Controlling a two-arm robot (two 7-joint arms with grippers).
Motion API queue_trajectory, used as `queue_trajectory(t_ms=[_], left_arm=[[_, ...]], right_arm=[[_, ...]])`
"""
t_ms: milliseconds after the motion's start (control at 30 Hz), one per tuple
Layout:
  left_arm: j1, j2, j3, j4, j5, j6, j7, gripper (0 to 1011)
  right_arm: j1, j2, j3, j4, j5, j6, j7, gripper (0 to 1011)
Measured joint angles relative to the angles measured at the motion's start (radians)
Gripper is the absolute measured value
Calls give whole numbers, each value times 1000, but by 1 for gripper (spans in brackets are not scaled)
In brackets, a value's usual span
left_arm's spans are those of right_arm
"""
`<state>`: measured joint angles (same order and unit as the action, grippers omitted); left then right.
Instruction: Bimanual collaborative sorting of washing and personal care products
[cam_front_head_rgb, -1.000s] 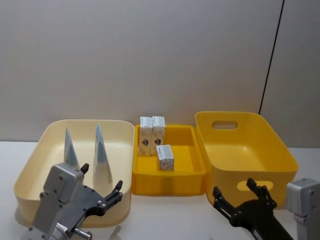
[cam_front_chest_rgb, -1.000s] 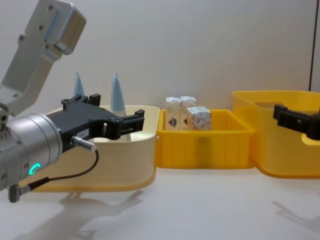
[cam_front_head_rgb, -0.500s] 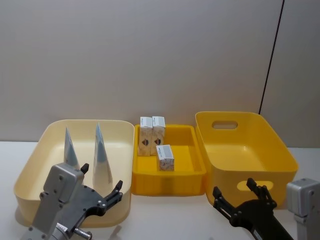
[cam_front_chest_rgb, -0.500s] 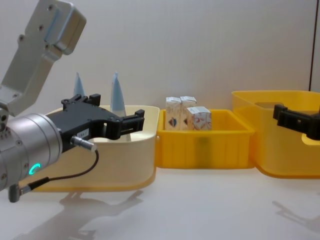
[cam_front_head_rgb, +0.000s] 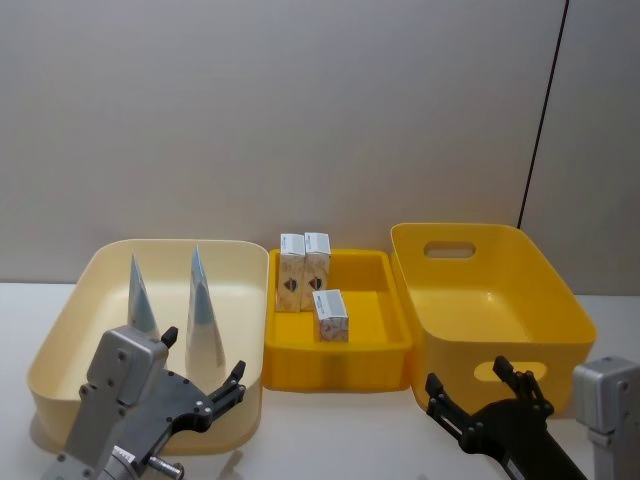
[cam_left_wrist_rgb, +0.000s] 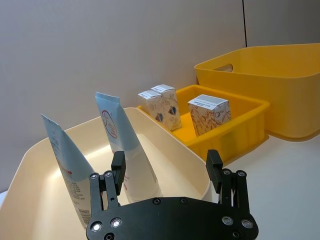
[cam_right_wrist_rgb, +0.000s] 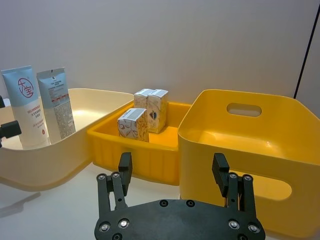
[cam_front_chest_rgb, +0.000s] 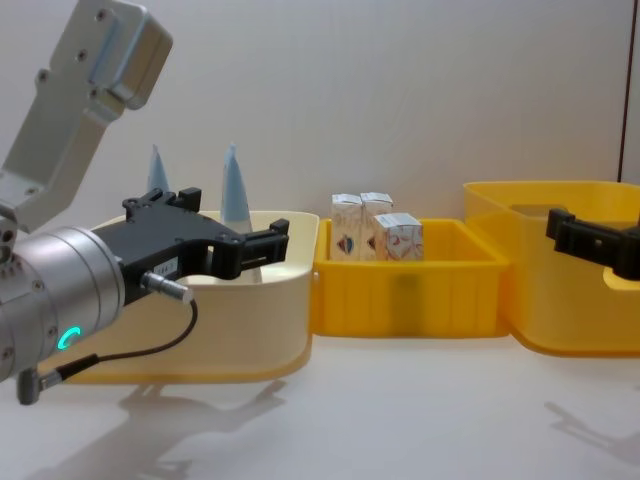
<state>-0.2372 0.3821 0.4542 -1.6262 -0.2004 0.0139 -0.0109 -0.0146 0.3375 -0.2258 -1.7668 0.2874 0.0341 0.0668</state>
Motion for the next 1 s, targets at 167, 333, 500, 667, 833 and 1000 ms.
queue_trajectory(t_ms=[167,333,500,667,833,1000], left_arm=[[0,0,0,0,0,0,0,1003],[0,0,0,0,0,0,0,1003],[0,0,0,0,0,0,0,1003],[0,0,0,0,0,0,0,1003],[0,0,0,0,0,0,0,1003],[0,0,0,0,0,0,0,1003]], right_arm=[[0,0,0,0,0,0,0,1001],[0,0,0,0,0,0,0,1001],[0,-1,0,-2,0,2,0,1001],[0,-7,4,-28,15,41,0,1001],[8,-15,8,-67,40,119,-2,1001],[36,-27,8,-115,68,242,-16,1001]])
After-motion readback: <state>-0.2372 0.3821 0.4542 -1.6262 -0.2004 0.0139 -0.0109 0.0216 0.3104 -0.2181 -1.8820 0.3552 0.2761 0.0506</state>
